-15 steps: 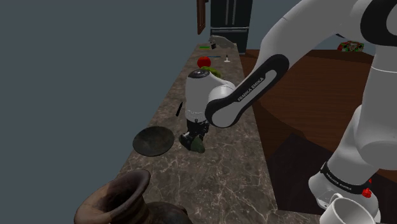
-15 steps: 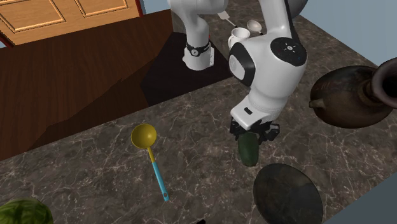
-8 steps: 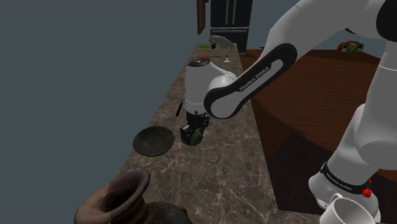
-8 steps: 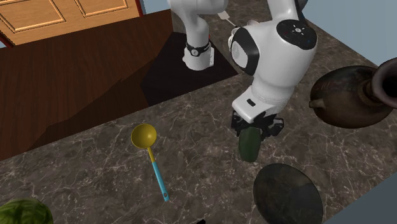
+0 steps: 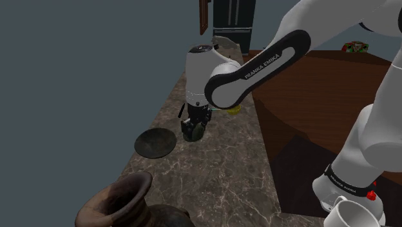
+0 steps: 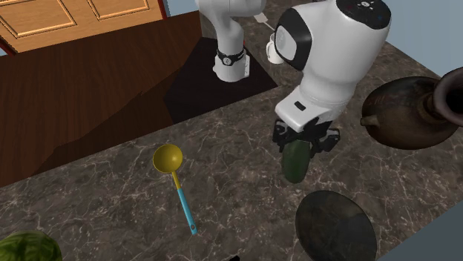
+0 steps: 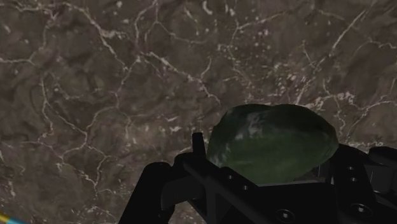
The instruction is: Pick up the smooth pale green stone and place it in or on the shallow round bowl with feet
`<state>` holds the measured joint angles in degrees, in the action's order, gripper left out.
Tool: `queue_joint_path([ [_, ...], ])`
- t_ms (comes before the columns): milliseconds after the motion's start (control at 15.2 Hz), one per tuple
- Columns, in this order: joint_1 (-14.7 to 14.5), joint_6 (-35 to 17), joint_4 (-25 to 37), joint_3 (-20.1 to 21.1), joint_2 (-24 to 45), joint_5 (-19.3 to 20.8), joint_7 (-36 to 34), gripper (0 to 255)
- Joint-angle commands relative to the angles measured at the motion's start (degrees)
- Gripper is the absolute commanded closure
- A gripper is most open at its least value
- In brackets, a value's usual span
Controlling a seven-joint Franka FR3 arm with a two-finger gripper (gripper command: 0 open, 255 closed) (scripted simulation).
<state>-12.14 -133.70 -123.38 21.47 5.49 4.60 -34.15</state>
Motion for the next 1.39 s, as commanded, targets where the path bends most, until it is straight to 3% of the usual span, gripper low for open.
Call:
queue_joint_path([
  [0,0.07,1.45,0.54,0.08,-0.99,-0.58,0.40,255],
  [462,0.22,6.27,3.05,0.16,-3.52,-2.02,1.48,255],
  [990,-4.09,13.98,27.94,0.11,15.26,5.84,-4.52,255],
  [1320,-8.98,21.99,48.92,-1.13,28.75,9.40,-5.85,255],
])
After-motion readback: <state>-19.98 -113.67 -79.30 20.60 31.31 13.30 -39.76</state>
